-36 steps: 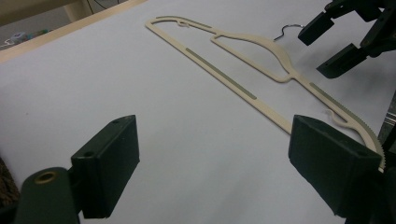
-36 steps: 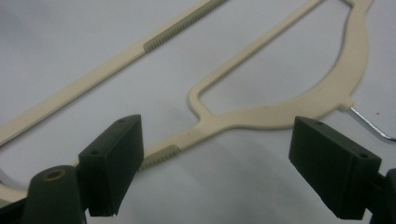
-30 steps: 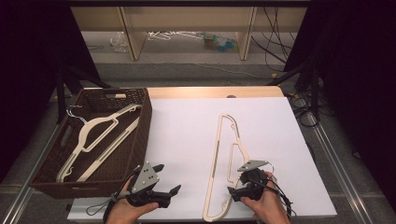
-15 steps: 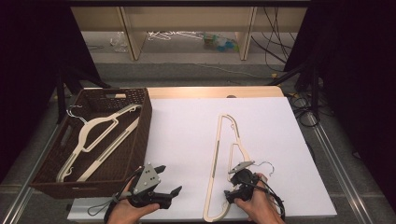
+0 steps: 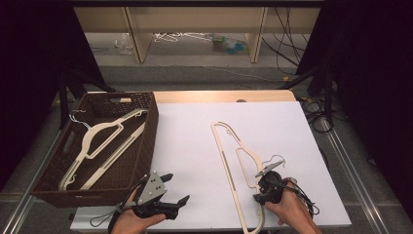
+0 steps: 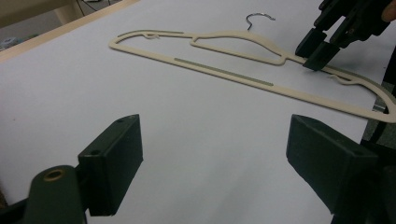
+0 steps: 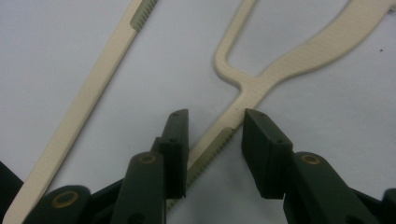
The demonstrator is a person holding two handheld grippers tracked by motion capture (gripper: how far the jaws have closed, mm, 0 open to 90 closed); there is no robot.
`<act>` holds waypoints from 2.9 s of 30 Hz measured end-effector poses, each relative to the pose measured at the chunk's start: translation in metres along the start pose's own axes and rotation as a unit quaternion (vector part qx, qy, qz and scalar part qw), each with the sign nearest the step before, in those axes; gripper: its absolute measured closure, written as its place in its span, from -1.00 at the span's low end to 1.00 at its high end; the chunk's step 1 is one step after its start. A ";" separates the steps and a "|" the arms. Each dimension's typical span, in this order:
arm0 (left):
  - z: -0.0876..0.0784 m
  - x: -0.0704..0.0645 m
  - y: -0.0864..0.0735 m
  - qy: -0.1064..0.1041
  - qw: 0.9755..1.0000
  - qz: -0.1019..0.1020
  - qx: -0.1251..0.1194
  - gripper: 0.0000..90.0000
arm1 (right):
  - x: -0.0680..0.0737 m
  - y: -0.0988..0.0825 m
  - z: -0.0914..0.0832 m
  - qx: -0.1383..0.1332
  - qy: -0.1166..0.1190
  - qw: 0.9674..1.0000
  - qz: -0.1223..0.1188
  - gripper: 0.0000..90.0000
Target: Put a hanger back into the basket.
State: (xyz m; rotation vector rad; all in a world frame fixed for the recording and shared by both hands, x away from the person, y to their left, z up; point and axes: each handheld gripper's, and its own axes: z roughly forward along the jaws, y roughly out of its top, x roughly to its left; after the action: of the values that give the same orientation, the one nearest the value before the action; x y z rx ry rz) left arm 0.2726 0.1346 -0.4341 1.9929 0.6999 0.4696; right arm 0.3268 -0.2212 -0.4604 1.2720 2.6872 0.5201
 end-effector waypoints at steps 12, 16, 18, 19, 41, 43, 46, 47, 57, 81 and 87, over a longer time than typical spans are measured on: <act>0.002 -0.001 -0.001 -0.004 1.000 0.002 0.004 -0.57 | -0.007 0.006 0.000 0.024 0.015 1.000 -0.008 0.50; 0.002 -0.001 -0.002 -0.002 1.000 0.000 0.005 -0.56 | -0.012 0.007 -0.001 0.031 0.012 0.999 -0.022 0.61; 0.001 -0.001 -0.001 -0.002 1.000 0.002 0.005 -0.56 | -0.016 0.007 -0.001 0.029 0.010 0.999 -0.021 0.66; 0.002 -0.001 -0.001 -0.002 1.000 0.001 0.004 -0.56 | -0.017 0.006 -0.001 0.029 0.009 0.999 -0.023 0.68; 0.005 0.000 -0.003 -0.003 1.000 0.004 0.010 -0.55 | -0.029 0.007 -0.001 0.019 0.018 0.999 -0.021 0.55; 0.005 -0.001 -0.003 -0.005 1.000 0.005 0.011 -0.55 | -0.023 0.010 0.000 0.035 -0.003 0.999 -0.022 0.60; 0.005 -0.001 -0.003 -0.004 1.000 0.004 0.011 -0.54 | -0.021 0.013 0.001 0.043 -0.015 0.999 -0.027 0.62; 0.005 -0.002 -0.003 -0.007 1.000 0.001 0.008 -0.54 | -0.021 0.013 0.001 0.043 -0.015 0.999 -0.030 0.65; 0.008 0.002 0.000 -0.007 1.000 0.010 0.016 -0.54 | -0.023 0.015 -0.002 0.032 -0.018 0.998 -0.055 0.76; 0.152 0.017 0.052 -0.025 0.994 0.048 0.093 -0.44 | -0.011 0.007 -0.025 0.007 0.010 0.995 -0.099 0.75; 0.179 0.014 0.059 -0.025 0.991 0.069 0.114 -0.43 | -0.004 0.008 -0.030 0.000 0.010 0.994 -0.105 0.75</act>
State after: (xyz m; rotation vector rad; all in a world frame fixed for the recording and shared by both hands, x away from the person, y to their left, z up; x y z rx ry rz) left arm 0.4042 0.0034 -0.4695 2.2712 0.6096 0.4342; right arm 0.3278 -0.2276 -0.4293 0.9724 2.7930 0.5072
